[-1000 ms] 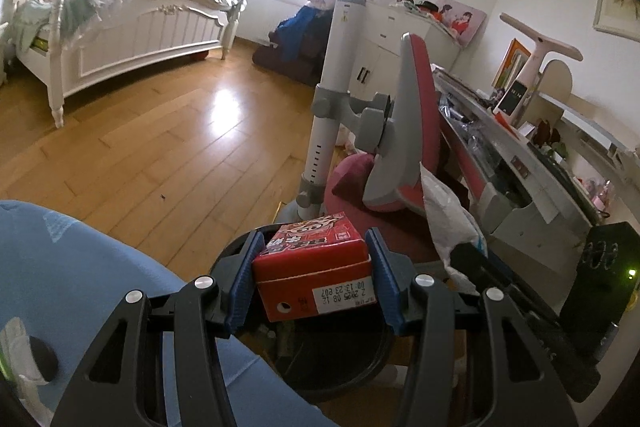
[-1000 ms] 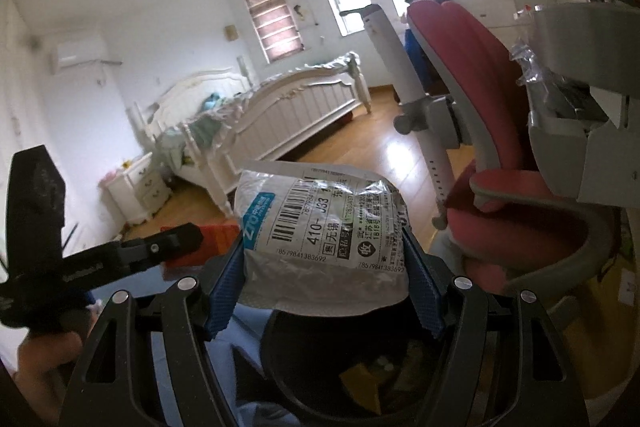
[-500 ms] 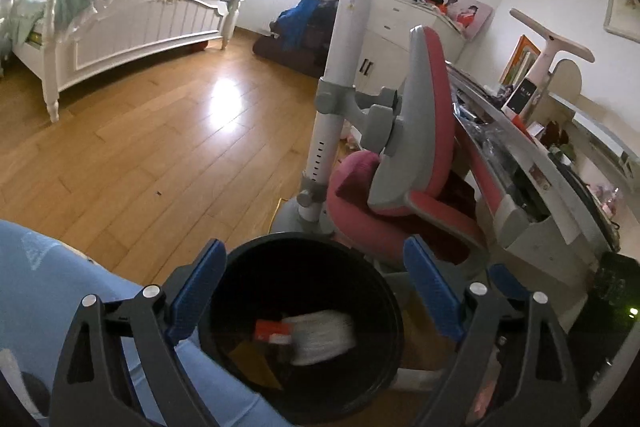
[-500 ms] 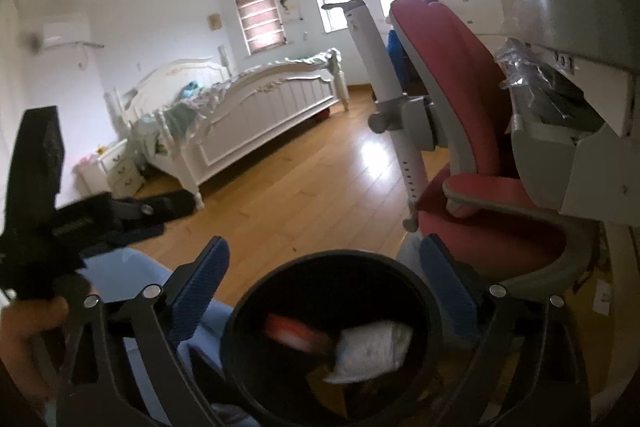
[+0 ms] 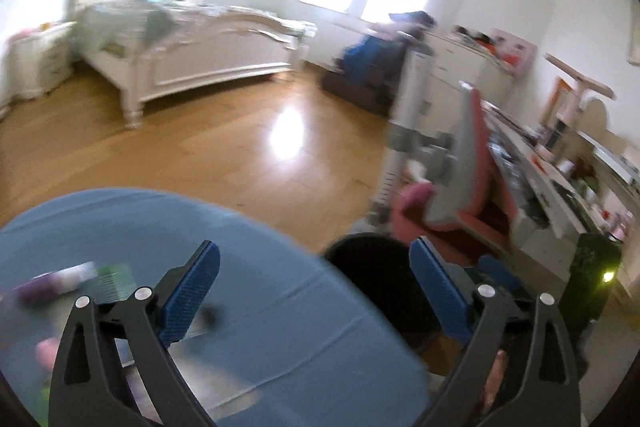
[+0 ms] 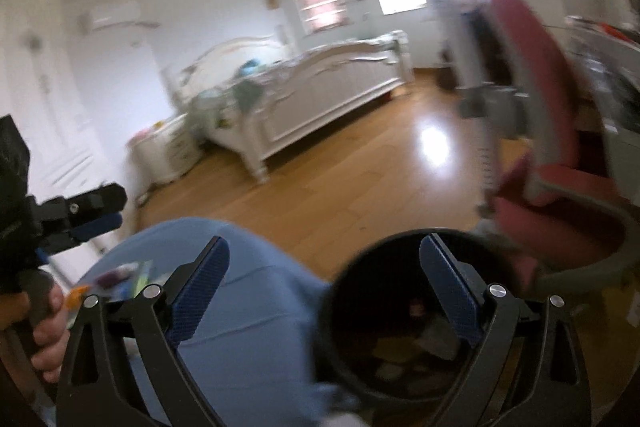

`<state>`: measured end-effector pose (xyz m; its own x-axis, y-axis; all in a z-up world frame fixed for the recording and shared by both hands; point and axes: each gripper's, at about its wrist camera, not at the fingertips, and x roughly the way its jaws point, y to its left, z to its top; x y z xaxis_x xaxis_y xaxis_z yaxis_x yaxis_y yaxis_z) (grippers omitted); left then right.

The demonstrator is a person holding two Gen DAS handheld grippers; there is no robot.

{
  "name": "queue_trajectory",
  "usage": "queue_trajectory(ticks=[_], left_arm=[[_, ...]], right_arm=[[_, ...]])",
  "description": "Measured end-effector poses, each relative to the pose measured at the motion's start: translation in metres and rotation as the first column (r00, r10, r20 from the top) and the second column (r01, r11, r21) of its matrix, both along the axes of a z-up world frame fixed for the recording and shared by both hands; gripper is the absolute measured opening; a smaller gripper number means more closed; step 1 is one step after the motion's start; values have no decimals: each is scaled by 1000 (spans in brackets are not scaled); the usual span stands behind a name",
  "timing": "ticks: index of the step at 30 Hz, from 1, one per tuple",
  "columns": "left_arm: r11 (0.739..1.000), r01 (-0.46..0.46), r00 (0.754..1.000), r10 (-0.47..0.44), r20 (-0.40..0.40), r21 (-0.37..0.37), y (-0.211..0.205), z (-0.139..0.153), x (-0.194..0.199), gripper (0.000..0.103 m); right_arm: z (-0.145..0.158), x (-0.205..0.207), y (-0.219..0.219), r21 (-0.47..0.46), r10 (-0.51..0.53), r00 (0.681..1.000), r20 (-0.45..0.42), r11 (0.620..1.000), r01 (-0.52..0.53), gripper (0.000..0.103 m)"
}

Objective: Collect trash
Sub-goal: 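Carry both items over the black bin and open both tools to release, then grasp the orange chip bag with the left tool while the right tool grasps the purple tube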

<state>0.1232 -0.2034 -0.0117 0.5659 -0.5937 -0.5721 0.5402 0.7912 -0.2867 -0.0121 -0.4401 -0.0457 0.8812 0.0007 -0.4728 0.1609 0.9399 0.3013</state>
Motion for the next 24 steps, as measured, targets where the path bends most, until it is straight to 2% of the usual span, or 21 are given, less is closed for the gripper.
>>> queue_trajectory(ticks=[3,7,10,11,13,15,20,23,24], left_arm=[[991,-132,991,132,2,9,59,1,0,95],[949,-312,950,311,28,48,134,-4,-4,95],[894,-428,904,425,52,134,179,-19,-2,95],[874,-458,888,456,48,165,192,-26,1,95],[853,-490,869,494,22,182,211,-39,6,95],[842,-504,857,515,-8,190,226,-52,12,95],[839,-509,847,528,-61,193,249,-74,30,94],[838,-508,840,533,-101,197,258,-85,39,83],[841,-505,840,531,-116,196,265,-89,40,79]], right_arm=[[10,15,42,-5,129,992,-7,992,-129,94],[28,39,105,-67,324,946,-31,943,-325,94],[41,63,158,-141,475,875,-89,864,-483,94],[45,73,178,-167,526,844,-110,827,-537,93],[49,90,212,-213,594,788,-165,758,-616,80],[50,106,237,-250,625,749,-219,706,-663,71],[35,148,302,-298,695,613,-375,536,-790,70],[15,169,329,-328,697,536,-477,425,-844,67],[9,175,337,-330,692,517,-504,399,-856,67]])
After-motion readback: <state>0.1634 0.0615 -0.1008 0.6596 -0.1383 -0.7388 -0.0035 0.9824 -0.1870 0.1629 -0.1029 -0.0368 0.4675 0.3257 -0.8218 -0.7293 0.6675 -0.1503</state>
